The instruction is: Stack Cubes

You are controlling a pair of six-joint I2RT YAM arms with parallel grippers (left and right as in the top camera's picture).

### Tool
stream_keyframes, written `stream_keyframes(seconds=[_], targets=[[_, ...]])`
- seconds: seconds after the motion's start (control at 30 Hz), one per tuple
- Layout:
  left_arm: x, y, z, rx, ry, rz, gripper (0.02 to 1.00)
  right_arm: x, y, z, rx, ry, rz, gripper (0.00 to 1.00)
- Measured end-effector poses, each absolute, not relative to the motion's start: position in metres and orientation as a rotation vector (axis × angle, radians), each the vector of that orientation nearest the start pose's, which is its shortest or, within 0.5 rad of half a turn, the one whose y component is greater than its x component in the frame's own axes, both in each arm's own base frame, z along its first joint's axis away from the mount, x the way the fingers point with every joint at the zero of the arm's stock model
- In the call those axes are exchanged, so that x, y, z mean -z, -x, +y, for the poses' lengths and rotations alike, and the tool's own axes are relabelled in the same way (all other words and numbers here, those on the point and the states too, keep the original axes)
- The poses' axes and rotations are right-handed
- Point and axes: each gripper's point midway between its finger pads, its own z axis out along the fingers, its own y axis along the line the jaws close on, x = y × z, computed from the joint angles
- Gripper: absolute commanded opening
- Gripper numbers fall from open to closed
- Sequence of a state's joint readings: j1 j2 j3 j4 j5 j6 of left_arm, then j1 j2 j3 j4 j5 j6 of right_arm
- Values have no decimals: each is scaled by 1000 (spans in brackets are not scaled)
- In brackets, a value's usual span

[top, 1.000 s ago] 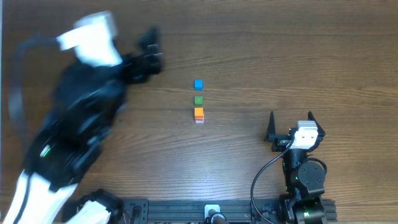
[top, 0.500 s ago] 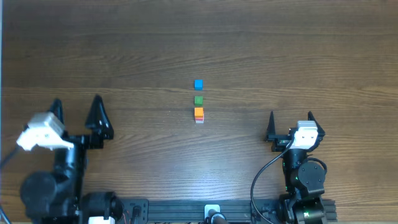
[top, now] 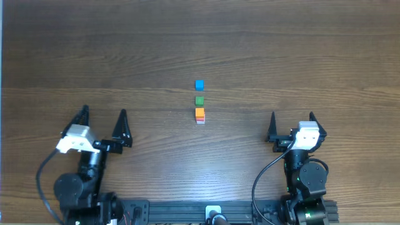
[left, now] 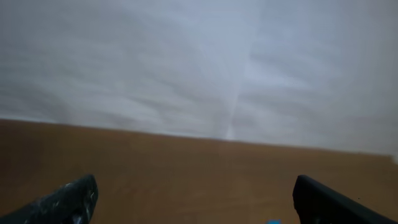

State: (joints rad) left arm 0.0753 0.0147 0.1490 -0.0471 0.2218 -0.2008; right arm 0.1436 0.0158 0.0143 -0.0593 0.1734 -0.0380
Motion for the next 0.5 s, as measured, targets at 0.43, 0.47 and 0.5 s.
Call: stream_keyframes(seconds=[0.43, 0.47, 0.5], targets=[[-166, -244, -30, 180, -109, 1612, 998, -163, -246, 6, 60, 14, 1631, 991], [-166, -244, -30, 176, -111, 1611, 998, -163, -246, 6, 61, 15, 1631, 991], [-166, -244, -29, 171, -110, 1611, 998, -163, -246, 6, 61, 15, 1631, 993]])
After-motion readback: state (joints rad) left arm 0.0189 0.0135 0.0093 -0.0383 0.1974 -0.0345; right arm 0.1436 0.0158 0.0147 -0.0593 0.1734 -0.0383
